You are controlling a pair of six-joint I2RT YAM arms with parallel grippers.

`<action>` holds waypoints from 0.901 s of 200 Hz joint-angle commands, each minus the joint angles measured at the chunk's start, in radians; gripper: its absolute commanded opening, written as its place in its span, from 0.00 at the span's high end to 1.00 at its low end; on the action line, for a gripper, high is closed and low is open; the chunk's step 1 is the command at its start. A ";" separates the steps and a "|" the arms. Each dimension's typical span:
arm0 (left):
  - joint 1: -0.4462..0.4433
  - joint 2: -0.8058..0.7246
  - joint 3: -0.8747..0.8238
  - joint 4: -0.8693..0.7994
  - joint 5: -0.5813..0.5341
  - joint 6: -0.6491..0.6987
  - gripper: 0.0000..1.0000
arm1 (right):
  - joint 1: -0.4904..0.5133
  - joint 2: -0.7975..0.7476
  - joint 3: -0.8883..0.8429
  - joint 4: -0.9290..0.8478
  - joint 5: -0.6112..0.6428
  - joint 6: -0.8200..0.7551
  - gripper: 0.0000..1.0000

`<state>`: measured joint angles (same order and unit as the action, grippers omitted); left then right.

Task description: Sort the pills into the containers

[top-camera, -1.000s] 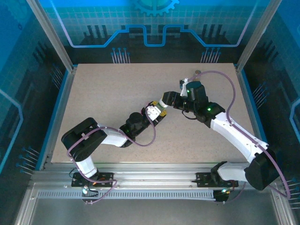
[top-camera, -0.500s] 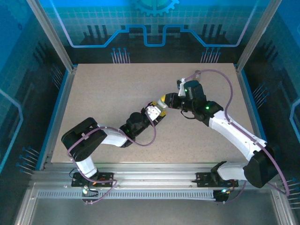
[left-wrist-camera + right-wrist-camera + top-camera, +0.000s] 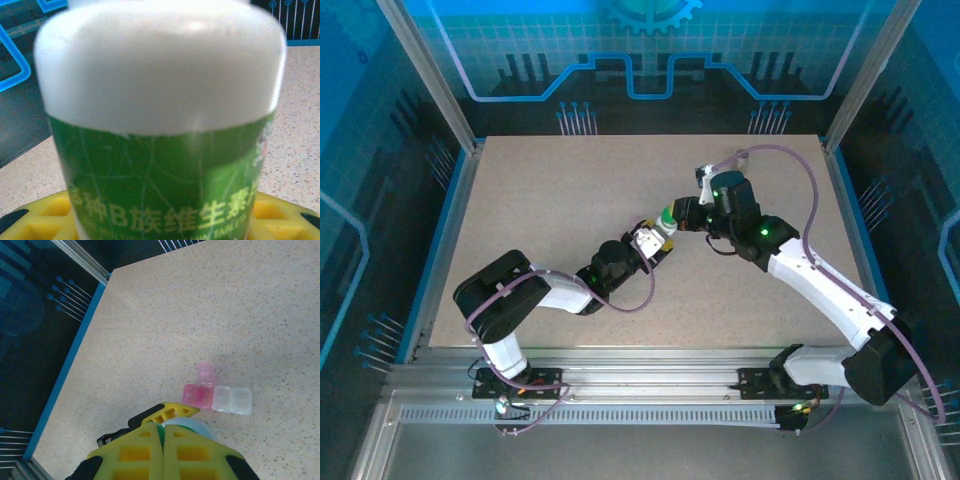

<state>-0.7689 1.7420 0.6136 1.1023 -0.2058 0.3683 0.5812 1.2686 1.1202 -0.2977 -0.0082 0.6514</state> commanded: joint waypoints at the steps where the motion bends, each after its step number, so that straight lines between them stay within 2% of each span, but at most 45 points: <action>1: -0.003 -0.015 0.028 0.020 0.014 0.011 1.00 | 0.012 -0.003 0.042 -0.063 0.085 -0.090 0.91; 17: -0.002 -0.015 0.041 -0.022 0.017 0.020 1.00 | 0.017 0.006 0.062 -0.065 0.061 -0.104 1.00; 33: -0.002 -0.014 0.038 -0.023 0.014 0.021 1.00 | 0.032 0.020 0.100 -0.104 0.089 -0.135 1.00; 121: -0.001 -0.087 0.008 -0.056 0.040 0.034 1.00 | 0.140 0.061 0.203 -0.290 0.511 -0.410 1.00; 180: -0.001 -0.102 -0.012 -0.032 0.046 0.023 1.00 | 0.152 0.056 0.211 -0.311 0.612 -0.479 1.00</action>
<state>-0.7715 1.6909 0.6304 1.0134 -0.1593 0.4007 0.7479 1.3285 1.3067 -0.5396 0.4202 0.2462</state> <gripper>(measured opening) 0.510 0.058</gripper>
